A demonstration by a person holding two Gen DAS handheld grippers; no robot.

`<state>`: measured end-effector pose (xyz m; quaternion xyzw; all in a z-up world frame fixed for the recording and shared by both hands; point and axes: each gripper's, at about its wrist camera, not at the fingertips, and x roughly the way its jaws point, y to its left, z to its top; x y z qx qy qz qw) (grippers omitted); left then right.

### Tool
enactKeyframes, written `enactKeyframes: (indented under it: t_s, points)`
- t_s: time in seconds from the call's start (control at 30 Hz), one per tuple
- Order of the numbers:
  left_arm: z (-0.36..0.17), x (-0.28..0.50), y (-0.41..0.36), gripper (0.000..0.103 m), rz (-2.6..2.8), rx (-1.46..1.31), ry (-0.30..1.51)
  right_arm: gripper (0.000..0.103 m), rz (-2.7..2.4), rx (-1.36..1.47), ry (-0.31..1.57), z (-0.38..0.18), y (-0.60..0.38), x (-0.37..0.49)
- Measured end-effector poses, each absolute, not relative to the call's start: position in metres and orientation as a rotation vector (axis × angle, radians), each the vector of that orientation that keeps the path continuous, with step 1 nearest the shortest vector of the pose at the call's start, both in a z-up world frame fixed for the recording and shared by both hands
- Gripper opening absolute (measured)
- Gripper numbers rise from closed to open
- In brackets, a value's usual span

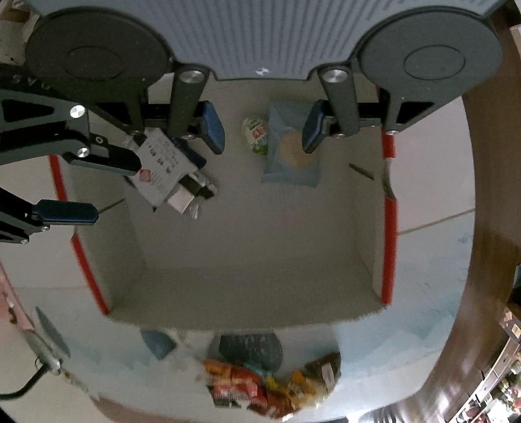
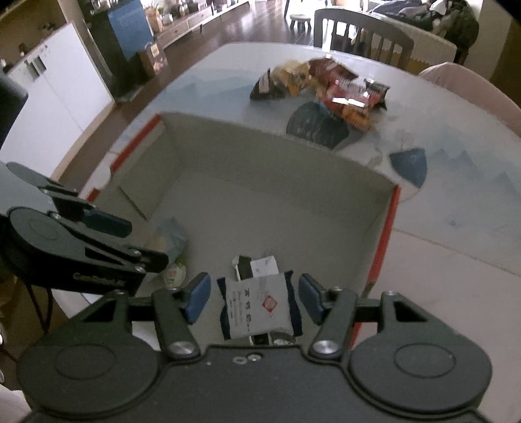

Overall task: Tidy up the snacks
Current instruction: 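Move both tools back over the snack pile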

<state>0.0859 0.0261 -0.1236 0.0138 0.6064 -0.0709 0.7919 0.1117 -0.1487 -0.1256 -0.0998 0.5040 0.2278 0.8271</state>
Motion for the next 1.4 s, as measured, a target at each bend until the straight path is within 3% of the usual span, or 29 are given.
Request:
enactKeyframes:
  t_s: [0.3,0.37,0.53,0.77,0.83,1.03,1.13,1.4]
  points:
    - [-0.075,0.079,0.033,0.051,-0.155,0.003,1.172,0.062,0.476,-0.151,0.985,-0.083,-0.156,0.110]
    - [-0.065,0.080,0.033,0.057,-0.154,0.009,1.147,0.063,0.478,-0.136,0.969,-0.075,-0.156,0.111]
    - [-0.040,0.083,0.034,0.061,-0.150,0.018,1.079,0.075,0.480,-0.111,0.925,-0.055,-0.156,0.116]
    - [-0.014,0.100,0.039,0.066,-0.144,0.020,1.039,0.083,0.482,-0.073,0.886,-0.025,-0.156,0.134]
    - [-0.008,0.108,0.041,0.069,-0.139,0.017,1.026,0.095,0.478,-0.064,0.880,-0.017,-0.157,0.143]
    - [0.001,0.145,0.044,0.072,-0.122,0.013,0.992,0.101,0.481,-0.060,0.862,-0.005,-0.160,0.182]
    - [0.002,0.167,0.046,0.080,-0.114,-0.009,0.977,0.101,0.489,-0.051,0.873,-0.004,-0.163,0.204]
    - [-0.003,0.241,0.054,0.080,-0.059,-0.037,1.011,0.102,0.473,-0.024,0.913,-0.007,-0.171,0.276]
